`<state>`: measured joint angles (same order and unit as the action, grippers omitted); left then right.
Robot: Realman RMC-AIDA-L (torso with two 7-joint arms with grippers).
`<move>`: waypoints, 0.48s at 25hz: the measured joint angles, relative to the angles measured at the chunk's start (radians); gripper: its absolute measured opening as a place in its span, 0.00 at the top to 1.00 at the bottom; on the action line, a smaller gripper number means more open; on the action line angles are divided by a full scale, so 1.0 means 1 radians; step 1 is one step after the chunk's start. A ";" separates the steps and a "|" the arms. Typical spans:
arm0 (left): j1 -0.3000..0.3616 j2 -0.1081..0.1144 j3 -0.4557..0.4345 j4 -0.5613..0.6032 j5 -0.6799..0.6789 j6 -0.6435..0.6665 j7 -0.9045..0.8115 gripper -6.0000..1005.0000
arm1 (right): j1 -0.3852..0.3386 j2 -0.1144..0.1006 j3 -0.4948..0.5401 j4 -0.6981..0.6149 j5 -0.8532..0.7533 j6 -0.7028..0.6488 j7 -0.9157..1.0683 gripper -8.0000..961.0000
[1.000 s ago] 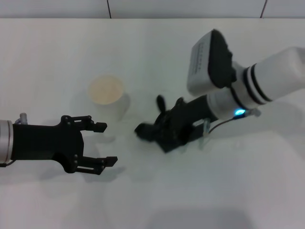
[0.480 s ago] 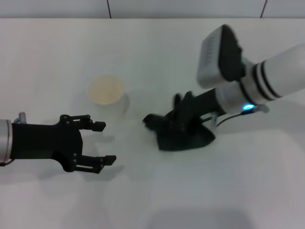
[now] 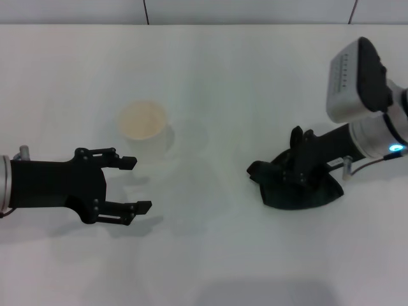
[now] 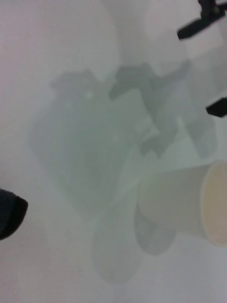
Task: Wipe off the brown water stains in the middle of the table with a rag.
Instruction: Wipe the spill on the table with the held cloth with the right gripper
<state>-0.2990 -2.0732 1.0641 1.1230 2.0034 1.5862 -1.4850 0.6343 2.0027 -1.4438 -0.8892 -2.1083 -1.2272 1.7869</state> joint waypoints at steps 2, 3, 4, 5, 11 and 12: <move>-0.003 0.000 0.000 0.000 0.000 0.000 -0.001 0.14 | -0.011 0.000 0.026 -0.009 -0.002 -0.028 -0.016 0.90; -0.005 0.000 -0.001 0.001 0.000 0.000 -0.001 0.14 | -0.017 0.001 0.052 -0.015 -0.001 -0.058 -0.038 0.90; -0.006 0.000 -0.001 0.001 0.000 0.000 -0.002 0.14 | -0.019 0.003 0.073 -0.017 0.001 -0.083 -0.053 0.90; -0.008 0.001 -0.002 0.001 0.000 0.000 -0.003 0.14 | -0.020 0.005 0.090 -0.018 0.003 -0.103 -0.064 0.90; -0.012 0.001 -0.003 -0.001 0.000 0.000 -0.001 0.14 | -0.022 0.008 0.138 -0.006 0.029 -0.143 -0.100 0.90; -0.012 0.001 -0.003 -0.001 0.000 0.000 0.000 0.14 | -0.022 0.008 0.139 -0.004 0.030 -0.145 -0.102 0.90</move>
<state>-0.3110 -2.0725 1.0614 1.1224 2.0034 1.5862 -1.4855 0.6123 2.0107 -1.3052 -0.8936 -2.0784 -1.3718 1.6849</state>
